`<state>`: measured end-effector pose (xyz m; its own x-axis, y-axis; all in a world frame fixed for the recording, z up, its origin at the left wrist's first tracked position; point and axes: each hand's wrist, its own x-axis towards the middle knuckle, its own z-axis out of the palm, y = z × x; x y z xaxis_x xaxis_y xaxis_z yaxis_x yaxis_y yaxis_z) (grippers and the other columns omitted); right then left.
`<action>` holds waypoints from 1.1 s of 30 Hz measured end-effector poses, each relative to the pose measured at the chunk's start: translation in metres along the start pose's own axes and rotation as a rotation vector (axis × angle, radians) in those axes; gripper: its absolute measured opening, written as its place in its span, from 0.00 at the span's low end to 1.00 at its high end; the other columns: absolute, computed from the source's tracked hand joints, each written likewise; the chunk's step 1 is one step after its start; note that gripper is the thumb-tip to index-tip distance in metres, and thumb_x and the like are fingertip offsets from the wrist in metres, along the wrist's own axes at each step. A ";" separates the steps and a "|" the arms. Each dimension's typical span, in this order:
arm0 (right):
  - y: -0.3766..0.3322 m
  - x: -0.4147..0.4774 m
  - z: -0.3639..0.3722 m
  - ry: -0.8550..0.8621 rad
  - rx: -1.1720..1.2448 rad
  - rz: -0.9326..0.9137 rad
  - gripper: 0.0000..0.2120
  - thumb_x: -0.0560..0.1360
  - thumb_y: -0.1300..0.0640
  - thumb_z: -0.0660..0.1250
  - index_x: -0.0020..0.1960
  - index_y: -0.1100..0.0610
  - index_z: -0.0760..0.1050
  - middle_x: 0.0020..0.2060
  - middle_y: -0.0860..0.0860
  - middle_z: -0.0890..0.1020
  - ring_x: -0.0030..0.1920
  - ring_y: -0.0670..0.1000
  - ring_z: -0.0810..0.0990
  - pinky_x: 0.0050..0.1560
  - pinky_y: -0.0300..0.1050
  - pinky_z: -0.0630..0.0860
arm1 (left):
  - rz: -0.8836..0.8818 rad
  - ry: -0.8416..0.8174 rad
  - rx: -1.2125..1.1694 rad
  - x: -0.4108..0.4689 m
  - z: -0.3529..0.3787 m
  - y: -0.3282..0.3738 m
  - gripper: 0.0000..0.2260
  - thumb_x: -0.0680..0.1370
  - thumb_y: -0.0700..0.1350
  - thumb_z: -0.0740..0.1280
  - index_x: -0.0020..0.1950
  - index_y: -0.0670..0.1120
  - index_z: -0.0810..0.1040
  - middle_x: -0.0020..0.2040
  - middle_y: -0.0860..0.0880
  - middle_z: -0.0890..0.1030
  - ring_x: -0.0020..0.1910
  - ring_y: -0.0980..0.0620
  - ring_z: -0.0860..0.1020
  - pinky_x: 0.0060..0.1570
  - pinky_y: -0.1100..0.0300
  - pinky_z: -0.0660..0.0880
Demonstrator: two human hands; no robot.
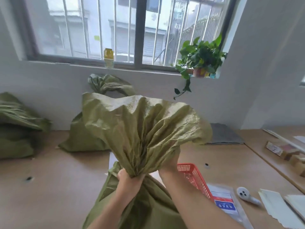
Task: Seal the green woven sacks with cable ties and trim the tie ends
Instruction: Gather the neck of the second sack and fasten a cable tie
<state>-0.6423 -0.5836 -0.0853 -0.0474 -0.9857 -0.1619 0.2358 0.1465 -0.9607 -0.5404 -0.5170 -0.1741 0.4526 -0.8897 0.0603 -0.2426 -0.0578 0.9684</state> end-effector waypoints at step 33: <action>0.002 0.002 -0.030 -0.378 -0.434 -0.047 0.07 0.69 0.74 0.71 0.44 0.66 0.84 0.32 0.56 0.83 0.33 0.52 0.81 0.39 0.43 0.81 | -0.136 0.072 -0.436 0.015 -0.019 0.009 0.21 0.67 0.46 0.83 0.59 0.47 0.85 0.54 0.50 0.88 0.56 0.47 0.85 0.63 0.48 0.79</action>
<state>-0.6714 -0.5823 -0.0943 0.3204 -0.9418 -0.1015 -0.1822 0.0439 -0.9823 -0.5191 -0.5225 -0.1595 0.5172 -0.8528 -0.0724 0.1999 0.0381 0.9791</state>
